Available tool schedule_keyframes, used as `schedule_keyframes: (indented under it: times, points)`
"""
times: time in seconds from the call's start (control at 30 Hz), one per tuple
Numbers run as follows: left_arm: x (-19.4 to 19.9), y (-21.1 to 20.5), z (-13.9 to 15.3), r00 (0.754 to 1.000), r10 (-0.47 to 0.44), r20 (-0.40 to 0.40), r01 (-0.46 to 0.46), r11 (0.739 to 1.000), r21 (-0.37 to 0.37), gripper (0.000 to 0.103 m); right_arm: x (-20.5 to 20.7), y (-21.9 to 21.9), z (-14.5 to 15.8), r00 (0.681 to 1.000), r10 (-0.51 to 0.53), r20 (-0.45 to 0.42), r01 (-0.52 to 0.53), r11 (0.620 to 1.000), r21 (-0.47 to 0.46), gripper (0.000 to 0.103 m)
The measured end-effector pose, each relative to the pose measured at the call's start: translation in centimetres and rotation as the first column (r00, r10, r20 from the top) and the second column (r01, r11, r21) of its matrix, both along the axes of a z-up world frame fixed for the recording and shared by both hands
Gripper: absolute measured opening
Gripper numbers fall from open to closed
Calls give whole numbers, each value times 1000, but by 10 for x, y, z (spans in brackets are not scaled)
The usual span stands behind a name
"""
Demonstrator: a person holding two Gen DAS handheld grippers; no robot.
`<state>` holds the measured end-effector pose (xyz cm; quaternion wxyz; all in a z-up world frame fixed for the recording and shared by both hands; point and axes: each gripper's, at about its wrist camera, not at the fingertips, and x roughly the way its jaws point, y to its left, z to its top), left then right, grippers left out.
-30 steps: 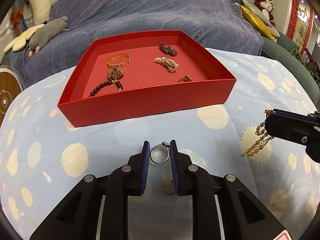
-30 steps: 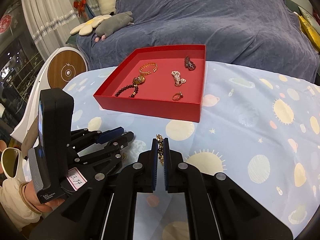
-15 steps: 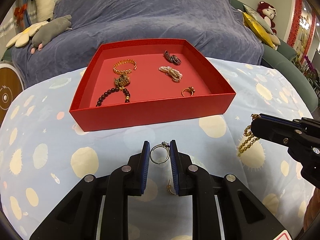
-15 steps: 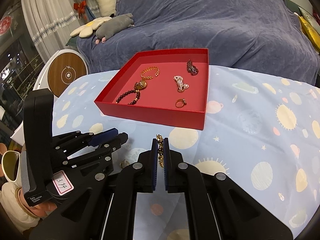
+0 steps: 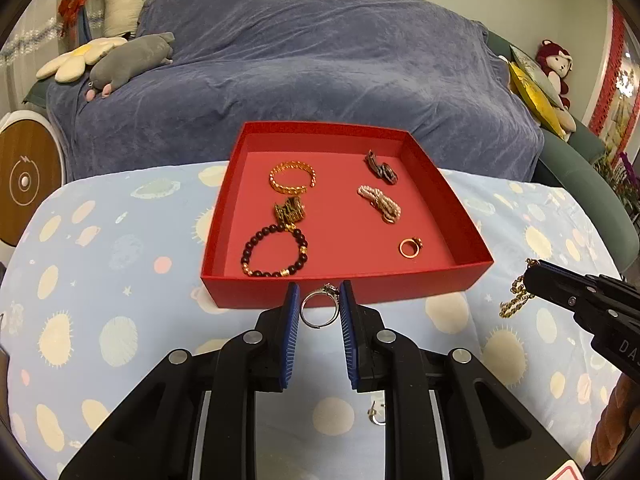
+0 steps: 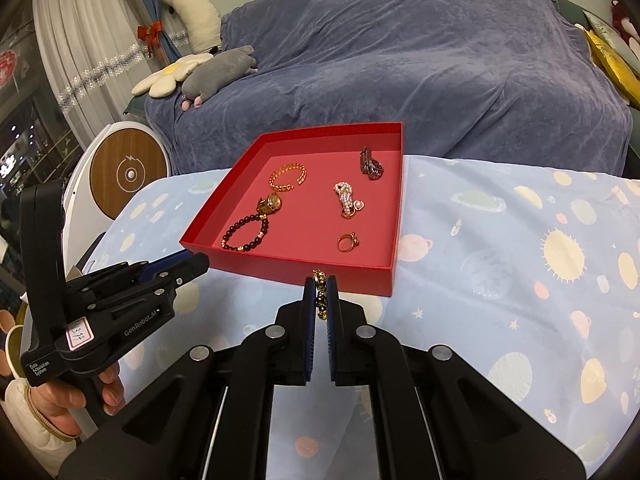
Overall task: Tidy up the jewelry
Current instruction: 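Carry the silver ring and gold chain into the red box and open both tools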
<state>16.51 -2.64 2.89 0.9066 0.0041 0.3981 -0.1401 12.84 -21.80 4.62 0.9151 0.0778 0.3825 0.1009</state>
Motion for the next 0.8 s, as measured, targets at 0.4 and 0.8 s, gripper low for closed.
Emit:
schedule_keyframes:
  times: [0.4,0.8]
  points:
    - [40,16,31,998,12,60,-13,1000,16,17,48,17,34,996,25,82,-26,1000,17,4]
    - [99,-2,-16,1000,-5,-23,5,1000,17,17,112,34,-17,1000,30,1,-30,1000,9,4]
